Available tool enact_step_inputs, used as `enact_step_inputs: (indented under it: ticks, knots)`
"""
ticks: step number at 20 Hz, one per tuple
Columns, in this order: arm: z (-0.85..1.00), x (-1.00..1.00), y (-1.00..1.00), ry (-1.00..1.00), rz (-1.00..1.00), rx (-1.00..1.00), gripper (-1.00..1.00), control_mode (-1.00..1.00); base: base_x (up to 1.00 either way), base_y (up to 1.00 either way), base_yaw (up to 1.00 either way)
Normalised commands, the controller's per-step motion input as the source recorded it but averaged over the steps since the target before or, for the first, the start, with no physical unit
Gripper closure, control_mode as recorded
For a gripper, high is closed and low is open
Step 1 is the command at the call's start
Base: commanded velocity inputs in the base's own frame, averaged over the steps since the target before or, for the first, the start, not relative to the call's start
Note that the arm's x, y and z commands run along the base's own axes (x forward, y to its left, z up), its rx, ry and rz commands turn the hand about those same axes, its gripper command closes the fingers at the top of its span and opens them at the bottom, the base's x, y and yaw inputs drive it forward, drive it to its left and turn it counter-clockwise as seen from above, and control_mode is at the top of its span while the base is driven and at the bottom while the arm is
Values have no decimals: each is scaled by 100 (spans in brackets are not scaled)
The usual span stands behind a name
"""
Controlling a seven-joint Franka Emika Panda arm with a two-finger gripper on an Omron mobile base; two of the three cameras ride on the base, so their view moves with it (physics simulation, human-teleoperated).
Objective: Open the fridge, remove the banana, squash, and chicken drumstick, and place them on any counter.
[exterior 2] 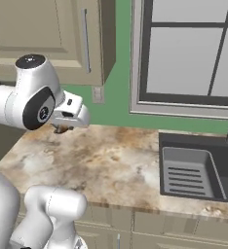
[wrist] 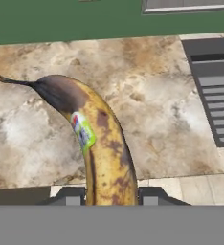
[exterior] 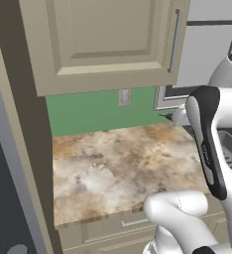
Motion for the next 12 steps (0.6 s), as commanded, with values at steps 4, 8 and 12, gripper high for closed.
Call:
enact_step_inputs:
  ticks: [4,8,12]
  knots:
    - [-79,39,-50,12,0,0,100,-100,0,0,0]
    - [-100,50,-41,1,0,0,100,-100,0,0,0]
    - [-95,69,-39,0,1,0,100,-100,0,0,0]
